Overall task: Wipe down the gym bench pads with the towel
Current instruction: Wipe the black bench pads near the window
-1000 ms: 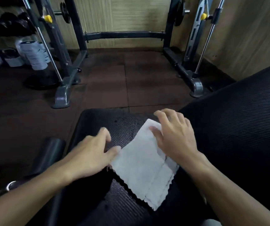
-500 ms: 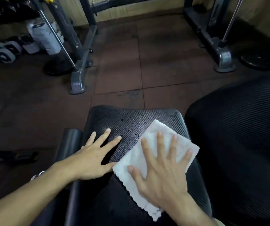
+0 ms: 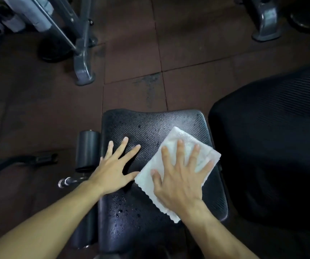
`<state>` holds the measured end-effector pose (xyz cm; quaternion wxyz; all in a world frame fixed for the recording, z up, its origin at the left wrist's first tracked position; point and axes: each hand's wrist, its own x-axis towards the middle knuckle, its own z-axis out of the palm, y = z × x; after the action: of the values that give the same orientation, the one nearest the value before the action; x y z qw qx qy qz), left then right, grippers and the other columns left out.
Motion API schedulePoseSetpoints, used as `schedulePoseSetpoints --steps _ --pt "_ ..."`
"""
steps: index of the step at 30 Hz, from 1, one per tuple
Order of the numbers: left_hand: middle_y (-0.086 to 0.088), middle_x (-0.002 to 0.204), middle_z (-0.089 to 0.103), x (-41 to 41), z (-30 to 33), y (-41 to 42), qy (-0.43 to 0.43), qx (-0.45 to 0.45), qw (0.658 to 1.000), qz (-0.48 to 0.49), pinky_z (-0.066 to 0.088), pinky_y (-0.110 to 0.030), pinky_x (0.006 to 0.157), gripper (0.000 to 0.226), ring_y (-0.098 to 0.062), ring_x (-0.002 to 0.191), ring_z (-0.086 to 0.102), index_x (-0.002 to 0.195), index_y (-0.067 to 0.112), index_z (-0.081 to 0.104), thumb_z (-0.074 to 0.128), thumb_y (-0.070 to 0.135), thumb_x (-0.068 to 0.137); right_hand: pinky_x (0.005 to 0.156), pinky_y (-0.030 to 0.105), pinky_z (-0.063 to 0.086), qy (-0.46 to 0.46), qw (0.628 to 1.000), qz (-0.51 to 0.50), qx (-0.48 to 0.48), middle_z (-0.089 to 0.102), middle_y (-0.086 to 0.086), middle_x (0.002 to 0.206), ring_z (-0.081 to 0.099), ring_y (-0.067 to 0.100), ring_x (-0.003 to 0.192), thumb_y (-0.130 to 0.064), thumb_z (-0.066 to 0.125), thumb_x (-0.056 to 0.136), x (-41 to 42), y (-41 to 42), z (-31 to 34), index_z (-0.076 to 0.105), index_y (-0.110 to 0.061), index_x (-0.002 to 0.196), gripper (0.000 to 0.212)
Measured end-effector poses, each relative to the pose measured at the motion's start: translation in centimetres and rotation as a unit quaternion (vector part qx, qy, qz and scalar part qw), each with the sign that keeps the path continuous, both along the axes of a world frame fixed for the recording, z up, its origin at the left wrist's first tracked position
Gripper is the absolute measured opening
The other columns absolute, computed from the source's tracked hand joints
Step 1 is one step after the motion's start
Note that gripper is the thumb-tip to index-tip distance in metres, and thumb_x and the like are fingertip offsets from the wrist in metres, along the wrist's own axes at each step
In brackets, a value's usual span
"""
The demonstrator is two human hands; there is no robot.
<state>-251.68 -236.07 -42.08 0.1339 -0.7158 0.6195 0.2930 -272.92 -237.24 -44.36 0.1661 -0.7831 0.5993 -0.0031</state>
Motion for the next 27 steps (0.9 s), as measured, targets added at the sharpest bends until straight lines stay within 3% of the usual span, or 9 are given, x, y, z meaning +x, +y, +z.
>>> schedulePoseSetpoints --steps 5,12,14,18,21,23,27 --pt "0.022 0.156 -0.034 -0.1 0.2 -0.2 0.000 0.011 1.000 0.006 0.013 -0.068 0.114 0.082 -0.029 0.146 -0.029 0.146 0.061 -0.007 0.050 0.068 0.088 0.099 0.089 0.015 0.028 0.998 -0.016 0.049 0.006 0.016 0.169 -0.006 0.054 0.151 -0.073 0.033 0.092 1.2 0.3 0.1 0.025 -0.026 0.161 0.083" --pt "0.016 0.155 -0.037 0.5 -0.9 0.7 -0.021 -0.029 0.999 -0.032 0.013 -0.064 0.115 0.081 -0.033 0.146 -0.029 0.145 0.057 -0.018 0.034 0.078 0.087 0.104 0.083 0.011 0.045 0.995 -0.072 0.056 0.000 0.005 0.171 -0.003 0.046 0.153 -0.075 0.031 0.092 1.9 0.8 1.1 0.010 -0.032 0.161 0.083" --pt "0.015 0.158 -0.033 1.0 -1.4 0.9 -0.019 -0.062 0.997 -0.047 0.013 -0.066 0.114 0.077 -0.035 0.147 -0.024 0.147 0.056 -0.015 0.026 0.080 0.087 0.106 0.082 0.012 0.028 0.988 -0.134 0.067 -0.007 0.004 0.170 -0.005 0.043 0.153 -0.073 0.026 0.095 2.8 0.9 1.3 0.007 -0.033 0.161 0.079" --pt "0.005 0.166 -0.007 2.0 -2.3 0.6 -0.004 -0.124 0.989 -0.080 0.021 -0.068 0.113 0.066 -0.039 0.150 -0.001 0.154 0.048 0.010 0.020 0.072 0.093 0.105 0.083 0.006 0.051 0.980 -0.184 0.058 -0.015 0.000 0.169 -0.020 0.039 0.152 -0.075 0.011 0.095 4.8 0.1 0.5 0.004 -0.036 0.161 0.077" --pt "0.005 0.165 -0.014 2.8 -2.0 -2.0 0.012 -0.139 0.987 -0.075 0.011 -0.065 0.115 0.069 -0.036 0.151 -0.010 0.154 0.048 0.003 0.015 0.074 0.092 0.109 0.080 0.001 0.056 0.979 -0.183 0.063 -0.023 -0.002 0.168 -0.027 0.036 0.150 -0.075 0.012 0.095 5.3 -1.2 0.0 -0.003 -0.039 0.160 0.076" --pt "0.008 0.163 -0.024 3.4 -1.9 -4.2 0.025 -0.133 0.990 -0.051 0.004 -0.062 0.116 0.069 -0.034 0.149 -0.019 0.151 0.051 -0.010 0.008 0.077 0.089 0.112 0.077 0.001 0.052 0.985 -0.158 0.052 -0.018 0.001 0.169 -0.021 0.039 0.152 -0.074 0.013 0.096 5.2 -3.1 -0.1 -0.001 -0.039 0.160 0.075" --pt "0.009 0.158 -0.034 3.6 -2.4 -5.8 0.006 -0.112 0.992 -0.066 0.001 -0.062 0.118 0.068 -0.036 0.145 -0.029 0.150 0.050 -0.017 0.007 0.075 0.091 0.111 0.078 0.008 0.072 0.994 -0.084 0.010 0.007 0.004 0.171 0.002 0.046 0.153 -0.071 0.021 0.096 4.9 -7.9 -0.7 0.015 -0.036 0.161 0.074"
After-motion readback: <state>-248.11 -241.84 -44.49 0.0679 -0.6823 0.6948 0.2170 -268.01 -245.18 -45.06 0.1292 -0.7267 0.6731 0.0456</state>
